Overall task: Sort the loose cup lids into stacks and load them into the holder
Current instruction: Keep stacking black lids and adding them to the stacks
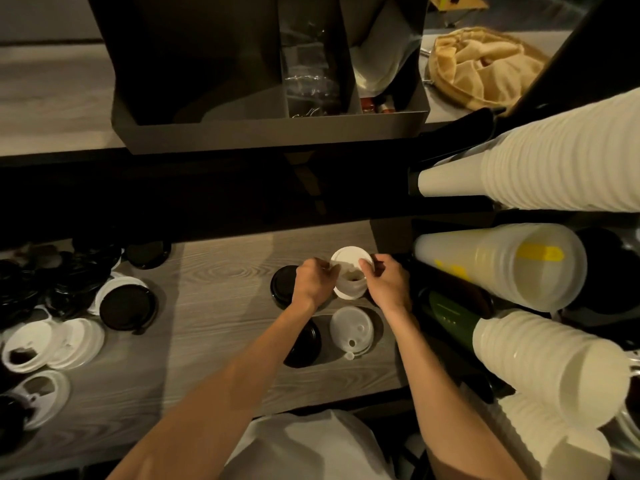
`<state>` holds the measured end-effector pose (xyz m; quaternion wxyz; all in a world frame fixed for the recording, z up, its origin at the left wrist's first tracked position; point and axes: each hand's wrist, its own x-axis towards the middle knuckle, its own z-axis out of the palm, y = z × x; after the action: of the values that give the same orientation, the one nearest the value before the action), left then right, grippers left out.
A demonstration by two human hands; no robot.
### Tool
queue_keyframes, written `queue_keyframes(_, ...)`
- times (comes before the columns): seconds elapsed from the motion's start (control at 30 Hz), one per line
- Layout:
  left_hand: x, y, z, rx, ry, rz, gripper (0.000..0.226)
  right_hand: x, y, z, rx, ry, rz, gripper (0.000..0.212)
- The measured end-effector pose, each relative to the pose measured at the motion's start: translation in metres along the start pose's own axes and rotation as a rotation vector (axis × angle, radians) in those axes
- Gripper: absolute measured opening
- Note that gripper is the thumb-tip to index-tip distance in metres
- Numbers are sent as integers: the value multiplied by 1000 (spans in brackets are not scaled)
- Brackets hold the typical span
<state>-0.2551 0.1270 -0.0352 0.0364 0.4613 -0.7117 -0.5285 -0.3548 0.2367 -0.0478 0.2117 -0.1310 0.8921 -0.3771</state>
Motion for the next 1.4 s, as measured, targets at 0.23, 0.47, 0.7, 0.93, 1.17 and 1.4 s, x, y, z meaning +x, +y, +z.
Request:
queue_keyframes(0.23,4,-4,15,52,53,-15,26,-4,4,17,-255,58,-62,42)
queue_keyframes(0.47,11,-7,13,86,52,-23,27,-3,8,23,-225,44,-53,41)
queue_keyframes(0.7,11,-11,6,96,73,1,27,-4,13,27,-65,46,-33,37)
queue_keyframes(0.93,3,-6,-3,135,63,54,30,-9,2,31,-113,14,17,45)
queue_keyframes(1.17,-30,-52,-75,73,200,146,10,-55,-25,51,-48,175,-455,37)
queue_keyframes(1.4,-69,-153,-174,97,359,-64,24,-106,-82,120,0,-232,-679,26)
